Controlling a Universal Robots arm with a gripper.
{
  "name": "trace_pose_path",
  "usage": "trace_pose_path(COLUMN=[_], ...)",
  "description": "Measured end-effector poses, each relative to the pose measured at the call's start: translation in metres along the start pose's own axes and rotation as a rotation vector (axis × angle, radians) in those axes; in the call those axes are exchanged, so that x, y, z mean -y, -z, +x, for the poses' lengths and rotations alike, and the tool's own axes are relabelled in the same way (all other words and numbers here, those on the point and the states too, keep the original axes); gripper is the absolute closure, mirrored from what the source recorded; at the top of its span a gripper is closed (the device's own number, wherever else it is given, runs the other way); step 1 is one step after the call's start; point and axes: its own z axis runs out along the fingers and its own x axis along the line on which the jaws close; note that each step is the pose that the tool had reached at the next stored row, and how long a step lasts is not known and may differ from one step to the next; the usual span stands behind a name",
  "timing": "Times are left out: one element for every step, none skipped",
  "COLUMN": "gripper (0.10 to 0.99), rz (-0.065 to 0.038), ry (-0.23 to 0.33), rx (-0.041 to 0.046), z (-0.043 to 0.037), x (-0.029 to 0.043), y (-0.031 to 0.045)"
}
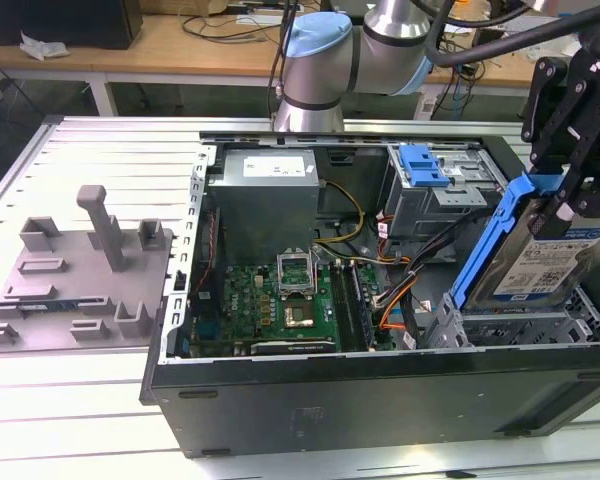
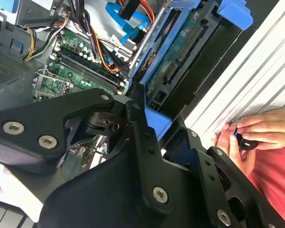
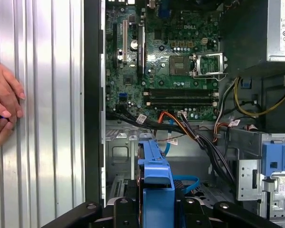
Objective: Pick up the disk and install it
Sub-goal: 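Insert the disk into the insertion slot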
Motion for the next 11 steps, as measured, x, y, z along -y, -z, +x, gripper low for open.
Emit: trace_pose_path(gripper=[0.718,0.718,0.718,0.718,0.718,0.718,0.718,0.718,0.718,0.718,0.718], rz=[0.0,-0.001,-0.001,-0.001,-0.002,-0.003,-0.004,-0.004,-0.005,-0.005,-0.006], ry=[0.0,0.0,0.0,0.0,0.0,0.0,0.0,0.0,0.0,0.0,0.0], rx=[0.0006,0.0005,0.0004,0.0006,0.0007,0.0006,0.0006,0.0007,0.0005,0.0006,0.0005], z=[0.0001,0.0003,0.0003,0.0004,0.0005,0.0007,0.0008,0.0009,0.0012,0.0014,0.0016], x=[0.0,0.0,0.0,0.0,0.0,0.0,0.0,0.0,-0.0001,-0.0001,-0.0001], y=[-0.0021,-0.0045,-0.0053,-0.0065,-0.0083,-0.0101,-0.0118,-0.013,-0.0153,-0.0167,-0.0181])
